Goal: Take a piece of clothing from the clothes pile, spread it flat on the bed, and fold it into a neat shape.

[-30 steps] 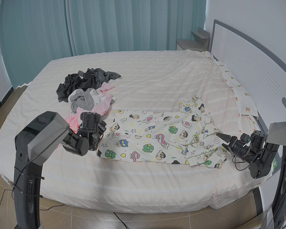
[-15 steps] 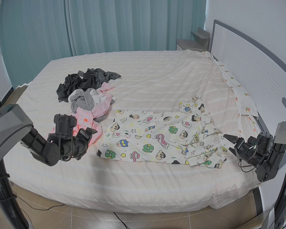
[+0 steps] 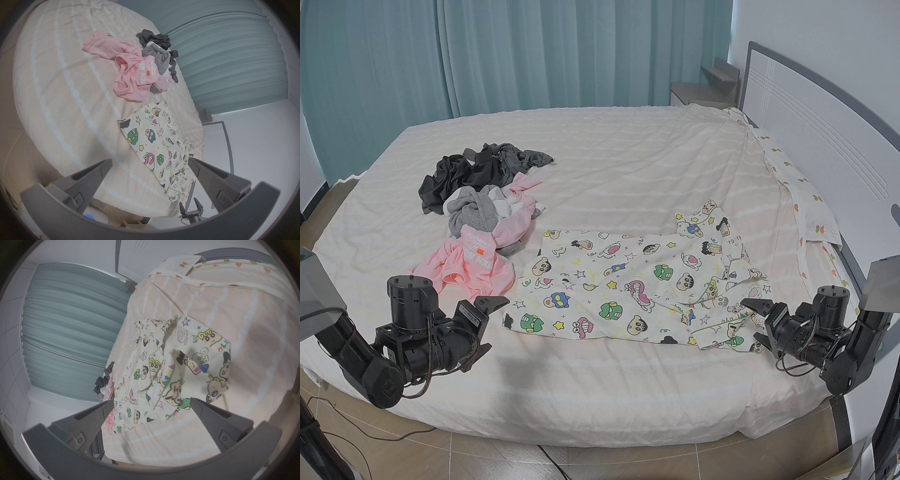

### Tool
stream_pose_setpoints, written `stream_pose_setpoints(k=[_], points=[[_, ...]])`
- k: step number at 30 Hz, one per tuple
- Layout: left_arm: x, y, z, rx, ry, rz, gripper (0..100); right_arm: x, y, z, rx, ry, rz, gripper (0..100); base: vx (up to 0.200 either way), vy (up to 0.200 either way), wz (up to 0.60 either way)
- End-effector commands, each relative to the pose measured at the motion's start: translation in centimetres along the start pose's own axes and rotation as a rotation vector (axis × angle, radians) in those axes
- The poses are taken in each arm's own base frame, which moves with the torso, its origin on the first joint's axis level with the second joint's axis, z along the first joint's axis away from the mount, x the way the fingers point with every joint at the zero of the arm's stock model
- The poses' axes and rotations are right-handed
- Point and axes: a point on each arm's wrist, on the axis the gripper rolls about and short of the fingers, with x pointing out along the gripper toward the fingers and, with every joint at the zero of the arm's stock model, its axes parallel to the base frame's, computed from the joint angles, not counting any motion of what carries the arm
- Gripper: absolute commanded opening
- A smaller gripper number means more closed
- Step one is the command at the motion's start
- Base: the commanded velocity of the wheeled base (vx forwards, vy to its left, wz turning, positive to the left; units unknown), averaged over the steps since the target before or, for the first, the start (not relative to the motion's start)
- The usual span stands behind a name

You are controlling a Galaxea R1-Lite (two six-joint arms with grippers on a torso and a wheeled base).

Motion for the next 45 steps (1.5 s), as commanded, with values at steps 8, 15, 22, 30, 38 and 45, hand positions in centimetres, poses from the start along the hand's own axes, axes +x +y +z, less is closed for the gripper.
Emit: stream_pose_setpoints(k=[8,15,22,30,38,45], points=[[0.5,0.5,-0.4,0.003,0.003,0.027,100,0.3,-0.1,-2.7,-0.02,0.048,-0.048,100,0.175,0.0,0.0],[0.7,0.7,-0.9,0.014,-0.002,0.043,100,0.0,1.2,-4.8,-0.071,0.067,-0.077,100,0.0,0.0,0.0],[0.9,0.8,-1.3,0.019,0.012,0.053,100,-1.3,2.6,-5.5,-0.084,0.097,-0.143,100,0.0,0.0,0.0],[1.5,1.5,-1.5,0.017,0.021,0.077,100,-0.9,1.5,-7.0,0.0,0.11,-0.215,100,0.0,0.0,0.0],[1.8,1.9,-1.6,0.015,0.028,0.094,100,-0.2,0.9,-8.3,0.036,0.088,-0.26,100,0.0,0.0,0.0],[1.9,2.0,-1.6,0.015,0.03,0.099,100,0.8,0.2,-8.4,0.036,0.048,-0.231,100,0.0,0.0,0.0]])
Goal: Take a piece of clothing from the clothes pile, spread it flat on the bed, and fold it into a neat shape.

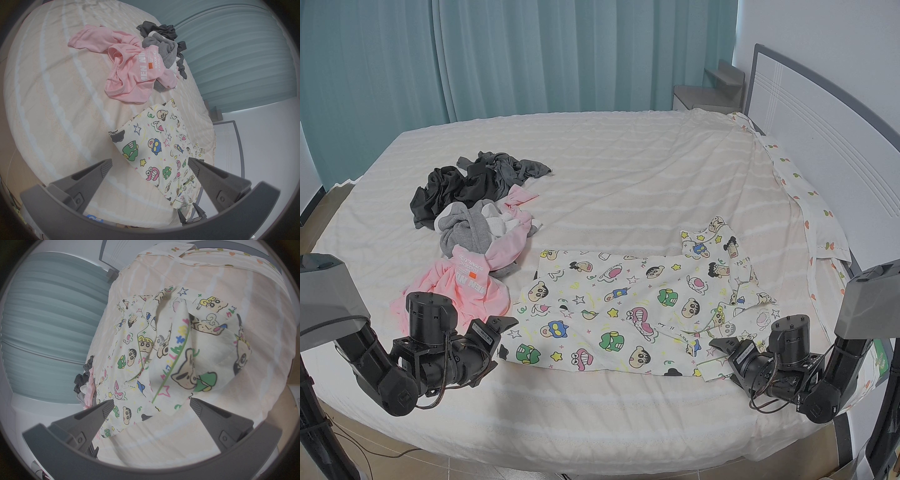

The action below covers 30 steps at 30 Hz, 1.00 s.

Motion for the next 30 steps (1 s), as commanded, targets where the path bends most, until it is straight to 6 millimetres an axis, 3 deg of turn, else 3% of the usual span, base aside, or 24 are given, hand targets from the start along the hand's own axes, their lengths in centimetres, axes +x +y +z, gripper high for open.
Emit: stream_pose_setpoints(k=[1,22,23,30], points=[[0.19,0.21,-0.07,-0.001,0.004,0.009,100,0.89,-1.01,-0.36,0.0,-0.001,-0.032,100,0.0,0.0,0.0],[0.56,0.35,-0.04,0.0,-0.016,0.024,100,1.17,-1.21,-0.51,-0.006,-0.03,-0.012,100,0.0,0.0,0.0],[0.62,0.4,-0.05,0.0,-0.017,0.026,100,1.24,-1.18,-0.45,-0.004,-0.035,-0.006,0,0.0,0.0,0.0],[0.65,0.43,-0.06,0.0,-0.018,0.028,100,1.41,-1.38,-0.54,-0.005,-0.033,-0.011,0,0.0,0.0,0.0]])
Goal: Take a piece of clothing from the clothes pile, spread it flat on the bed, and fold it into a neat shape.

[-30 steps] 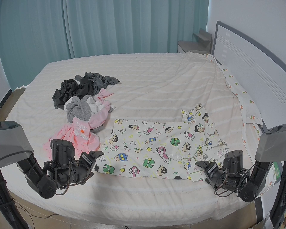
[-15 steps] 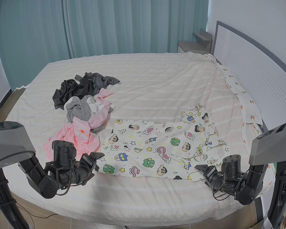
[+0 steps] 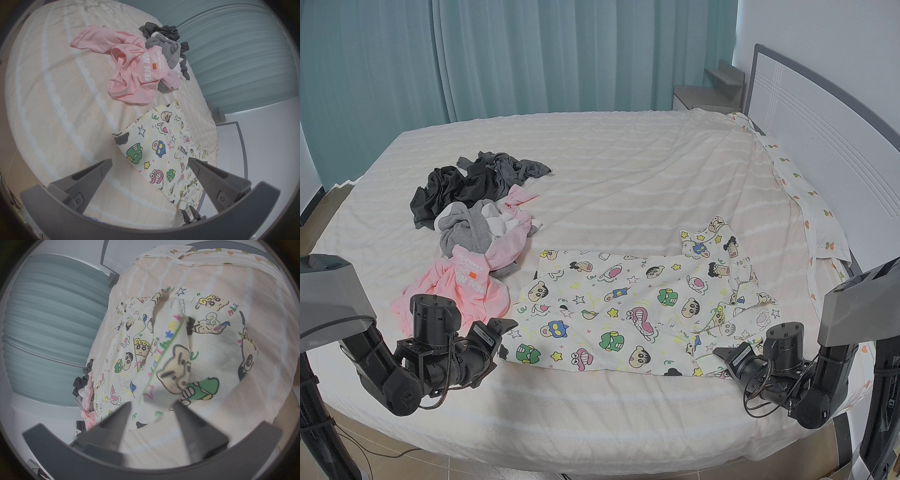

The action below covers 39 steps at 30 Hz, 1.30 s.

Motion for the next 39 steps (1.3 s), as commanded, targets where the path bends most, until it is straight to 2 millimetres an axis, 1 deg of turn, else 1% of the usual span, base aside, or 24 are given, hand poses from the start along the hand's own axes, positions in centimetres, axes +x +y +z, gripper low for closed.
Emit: stream_pose_setpoints(k=[1,5,6,8,9,14,15,19,20,25,30,36,38,39], points=[[0.1,0.0,0.0,-0.001,0.0,0.002,100,0.0,-0.2,-0.1,-0.004,0.004,-0.01,0,0.0,0.0,0.0],[0.1,0.0,0.0,-0.001,-0.001,-0.001,100,-0.2,0.0,-0.1,-0.005,0.0,-0.003,0,0.0,0.0,0.0],[0.0,0.0,0.0,-0.001,-0.002,-0.005,100,-0.5,0.4,0.1,-0.007,-0.015,0.011,0,0.0,0.0,0.0],[0.1,0.1,0.0,-0.001,-0.002,-0.005,100,-0.6,0.5,0.2,-0.008,-0.018,0.014,0,0.0,0.0,0.0],[0.0,0.0,0.0,0.0,-0.004,-0.009,100,-0.9,1.2,0.5,-0.021,-0.03,0.041,0,0.0,0.0,0.0],[0.0,0.0,0.0,0.0,-0.004,-0.009,100,-1.6,2.3,1.0,-0.052,-0.052,0.086,0,0.0,0.0,0.0],[0.0,0.0,0.0,0.0,-0.004,-0.009,100,-1.8,2.8,1.3,-0.06,-0.062,0.106,0,0.0,0.0,0.0],[0.0,0.0,0.0,0.0,-0.004,-0.009,100,-2.1,3.5,1.6,-0.081,-0.066,0.109,0,0.0,0.0,0.0],[0.0,0.0,0.0,0.0,-0.005,-0.011,100,-2.3,4.1,1.9,-0.095,-0.071,0.117,0,0.0,0.0,0.0],[0.0,0.0,0.0,0.0,-0.005,-0.011,100,-2.7,5.8,2.6,-0.121,-0.069,0.115,0,0.0,0.0,0.0],[0.0,0.0,0.0,0.0,-0.005,-0.011,100,-2.4,7.7,3.6,-0.171,-0.071,0.106,0,0.0,0.0,0.0],[0.0,0.0,0.0,0.0,-0.005,-0.011,100,-2.3,9.0,4.6,-0.222,-0.066,0.08,0,0.0,0.0,0.0],[0.0,0.0,0.0,0.0,-0.005,-0.011,100,-2.5,9.4,4.7,-0.237,-0.062,0.071,0,0.0,0.0,0.0],[0.0,0.0,0.0,0.0,-0.005,-0.011,100,-2.9,9.6,4.9,-0.249,-0.055,0.061,0,0.0,0.0,0.0]])
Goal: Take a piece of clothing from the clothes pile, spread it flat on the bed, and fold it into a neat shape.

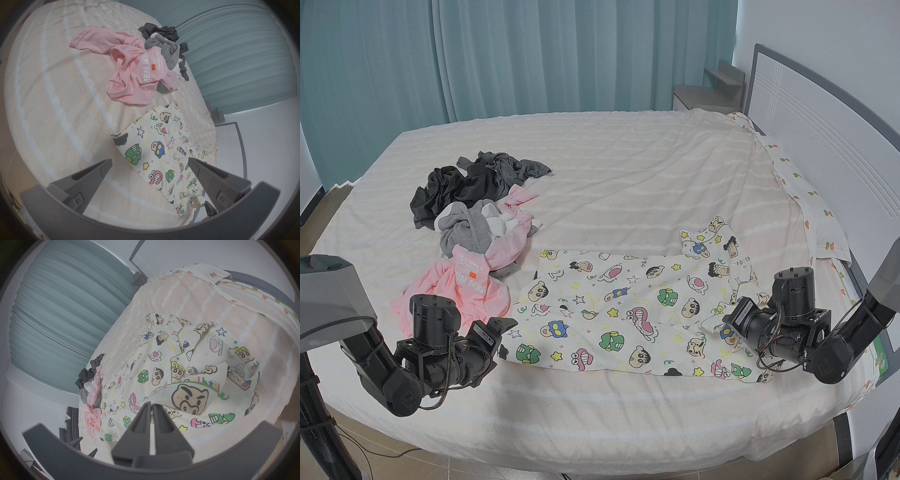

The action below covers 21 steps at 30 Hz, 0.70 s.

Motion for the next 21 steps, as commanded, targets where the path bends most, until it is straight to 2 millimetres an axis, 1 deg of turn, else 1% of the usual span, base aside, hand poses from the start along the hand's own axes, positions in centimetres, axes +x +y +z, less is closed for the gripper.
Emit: stream_pose_setpoints(k=[1,3,4,7,11,15,16,20,21], points=[[0.0,0.0,0.0,0.0,0.0,0.001,100,-1.1,1.6,1.4,-0.025,-0.024,0.031,0,0.0,0.0,0.0],[0.0,0.0,0.0,0.0,0.0,0.001,100,-1.5,1.6,1.4,-0.037,-0.016,0.023,0,0.0,0.0,0.0],[0.0,0.0,0.0,0.0,0.0,0.001,100,-2.0,1.5,1.4,-0.055,-0.003,0.013,0,0.0,0.0,0.0],[0.0,0.0,0.0,0.0,0.0,0.001,100,-2.7,1.3,1.2,-0.078,0.031,-0.003,0,0.0,0.0,0.0],[0.0,0.0,0.0,0.0,0.0,0.001,100,-3.2,0.9,0.7,-0.115,0.107,-0.035,0,0.0,0.0,0.0],[0.0,0.0,0.0,0.0,0.0,0.001,100,-3.2,0.4,-0.1,-0.122,0.151,-0.058,0,0.0,0.0,0.0],[0.0,0.0,0.0,0.0,0.0,0.001,100,-3.0,-0.2,-1.0,-0.131,0.189,-0.078,0,0.0,0.0,0.0],[0.0,0.0,0.0,0.0,0.0,0.001,100,-2.3,-1.3,-2.2,-0.141,0.24,-0.122,0,0.0,0.0,0.0],[0.0,0.0,0.0,0.0,0.0,0.001,100,-2.3,-1.3,-2.2,-0.141,0.24,-0.122,0,0.0,0.0,0.0]])
